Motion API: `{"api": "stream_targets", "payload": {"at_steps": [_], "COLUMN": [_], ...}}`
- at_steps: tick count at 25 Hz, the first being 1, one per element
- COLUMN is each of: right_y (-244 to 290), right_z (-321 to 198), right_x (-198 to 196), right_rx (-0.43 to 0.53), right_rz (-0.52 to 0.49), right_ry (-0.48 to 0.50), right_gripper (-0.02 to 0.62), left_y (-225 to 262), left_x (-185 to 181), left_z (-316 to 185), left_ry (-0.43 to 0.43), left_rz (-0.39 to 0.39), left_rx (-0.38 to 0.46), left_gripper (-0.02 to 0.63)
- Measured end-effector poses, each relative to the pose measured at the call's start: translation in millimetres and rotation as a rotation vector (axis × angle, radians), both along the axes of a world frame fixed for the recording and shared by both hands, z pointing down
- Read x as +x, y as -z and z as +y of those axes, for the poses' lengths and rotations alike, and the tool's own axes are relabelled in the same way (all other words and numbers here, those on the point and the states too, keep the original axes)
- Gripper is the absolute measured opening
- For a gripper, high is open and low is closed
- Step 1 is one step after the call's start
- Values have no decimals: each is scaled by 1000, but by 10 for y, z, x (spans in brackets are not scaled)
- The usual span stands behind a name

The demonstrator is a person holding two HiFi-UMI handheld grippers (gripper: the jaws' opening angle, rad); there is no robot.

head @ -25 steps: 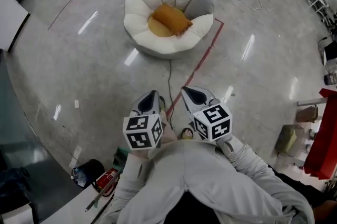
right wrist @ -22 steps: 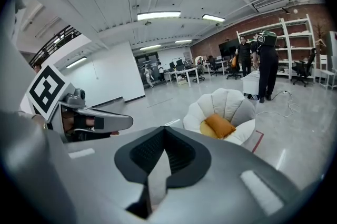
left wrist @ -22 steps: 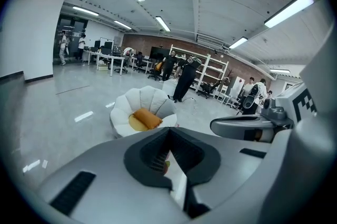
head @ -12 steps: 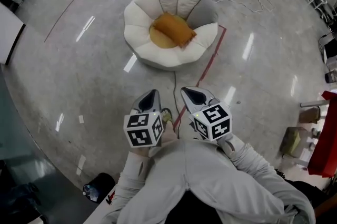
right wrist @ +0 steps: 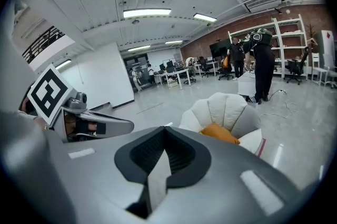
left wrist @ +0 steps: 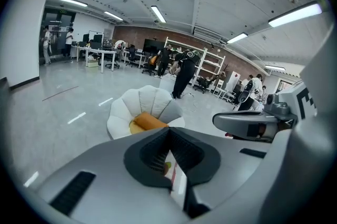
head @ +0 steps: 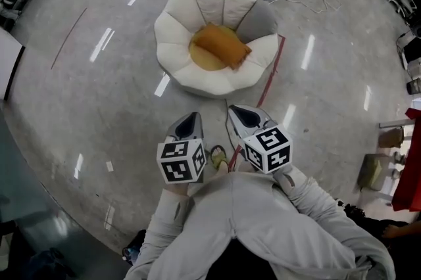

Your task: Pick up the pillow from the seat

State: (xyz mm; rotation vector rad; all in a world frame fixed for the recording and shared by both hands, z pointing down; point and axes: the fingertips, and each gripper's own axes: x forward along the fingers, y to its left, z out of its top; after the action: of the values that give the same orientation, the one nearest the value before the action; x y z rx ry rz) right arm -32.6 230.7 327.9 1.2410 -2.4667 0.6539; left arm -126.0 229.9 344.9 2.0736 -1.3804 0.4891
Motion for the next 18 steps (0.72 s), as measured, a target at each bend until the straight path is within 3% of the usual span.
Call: {"api": "stream_targets", "payload": {"at_steps": [11, 18], "right_y": [-92, -203], "right_z": [-439, -736], "right_x": [80, 145], "right_rx": [-34, -63], "right_rz": [7, 11], "right_ry": [-91, -81], "right_gripper": [0, 0], "left_y": [-96, -204], "left_x": [-113, -48], "left_z": [-463, -782], "left_ry": [-23, -10], "left_rz": [11, 10], "left_rx": [-25, -47], "left_gripper": [5, 5]}}
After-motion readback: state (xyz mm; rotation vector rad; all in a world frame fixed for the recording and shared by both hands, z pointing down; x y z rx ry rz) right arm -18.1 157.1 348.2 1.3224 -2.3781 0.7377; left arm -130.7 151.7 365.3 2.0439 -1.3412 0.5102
